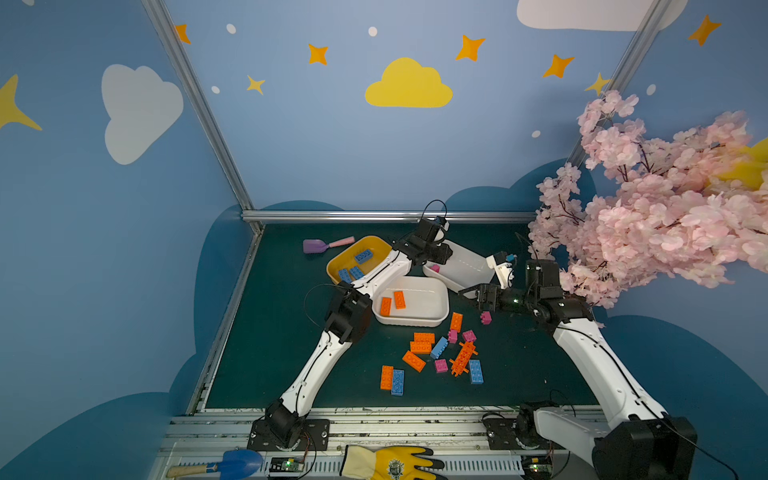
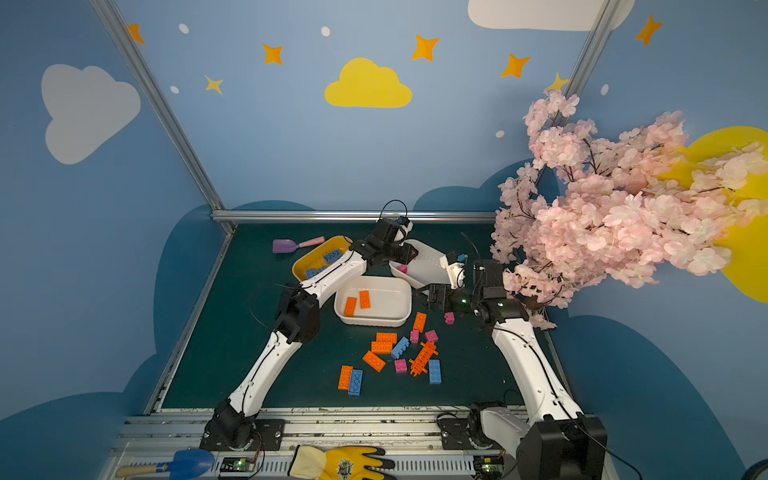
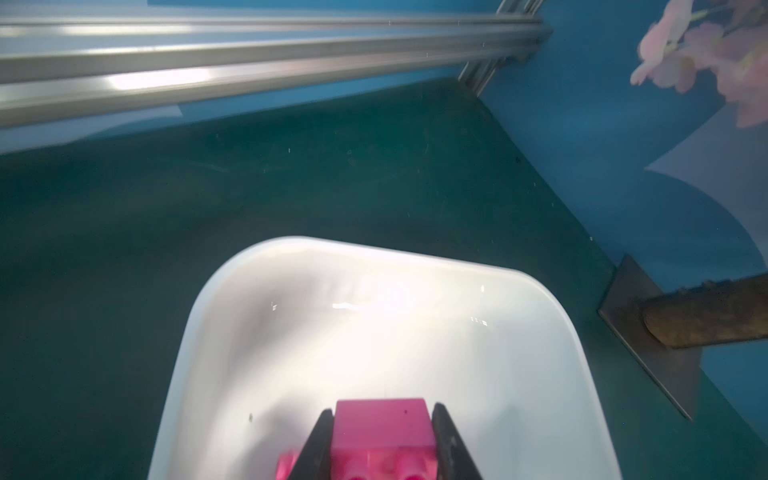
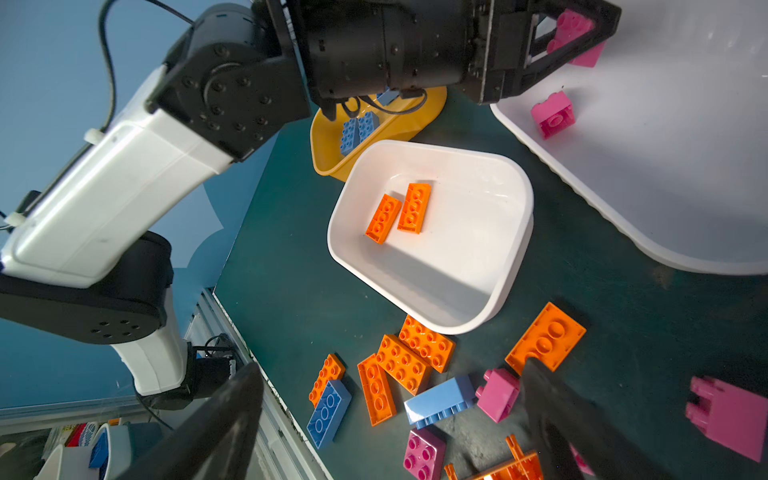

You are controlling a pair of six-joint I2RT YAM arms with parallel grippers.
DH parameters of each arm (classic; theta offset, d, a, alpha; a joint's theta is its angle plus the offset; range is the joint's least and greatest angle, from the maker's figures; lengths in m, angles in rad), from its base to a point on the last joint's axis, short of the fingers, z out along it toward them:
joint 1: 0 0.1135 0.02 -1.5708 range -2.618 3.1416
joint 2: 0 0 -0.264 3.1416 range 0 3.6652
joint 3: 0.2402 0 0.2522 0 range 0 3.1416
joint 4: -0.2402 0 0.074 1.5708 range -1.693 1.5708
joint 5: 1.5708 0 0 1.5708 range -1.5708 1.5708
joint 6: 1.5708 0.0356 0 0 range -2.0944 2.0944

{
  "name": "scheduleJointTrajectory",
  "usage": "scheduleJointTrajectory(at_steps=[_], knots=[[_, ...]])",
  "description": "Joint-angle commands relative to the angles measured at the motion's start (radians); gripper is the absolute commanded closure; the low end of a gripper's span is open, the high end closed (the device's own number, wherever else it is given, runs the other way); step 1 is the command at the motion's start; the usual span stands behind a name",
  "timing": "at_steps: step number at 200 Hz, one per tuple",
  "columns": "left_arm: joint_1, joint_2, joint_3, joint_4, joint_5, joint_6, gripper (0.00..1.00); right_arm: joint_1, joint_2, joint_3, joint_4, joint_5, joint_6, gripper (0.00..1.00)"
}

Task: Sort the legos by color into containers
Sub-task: 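Carry the pink brick over the far white bin and release it, then move the left gripper back down to an orange brick in the pile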

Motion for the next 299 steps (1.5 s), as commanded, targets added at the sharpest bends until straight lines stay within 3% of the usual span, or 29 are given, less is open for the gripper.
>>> scheduleJointTrajectory(at_steps=[1, 18, 38, 78, 165, 223, 256, 299], knots=[[0.007, 0.034, 0.071, -0.018, -0.009, 0.049, 0.65, -0.006, 0.001, 0.002, 0.014, -0.013, -0.023, 0.05], [0.007, 0.032, 0.085, -0.026, -0.001, 0.07, 0.59, -0.008, -0.005, -0.008, 0.018, -0.013, -0.02, 0.05], [0.011, -0.001, 0.079, -0.067, 0.012, 0.081, 0.42, -0.008, -0.01, -0.013, 0.021, -0.019, -0.016, 0.05], [0.014, -0.194, -0.058, -0.173, 0.069, 0.067, 0.22, -0.008, -0.026, -0.005, 0.012, -0.052, -0.018, 0.05], [-0.021, -0.931, -0.974, -0.218, -0.03, -0.076, 0.17, 0.016, -0.088, -0.006, -0.051, -0.079, -0.024, 0.05], [-0.096, -1.299, -1.409, -0.345, -0.128, -0.25, 0.15, 0.055, -0.099, -0.013, -0.065, -0.053, -0.018, 0.05], [-0.163, -1.426, -1.617, -0.333, -0.146, -0.41, 0.16, 0.092, -0.093, -0.013, -0.06, -0.033, -0.011, 0.05], [-0.271, -1.441, -1.761, -0.314, -0.175, -0.527, 0.2, 0.115, -0.087, -0.021, -0.062, -0.026, -0.007, 0.05]])
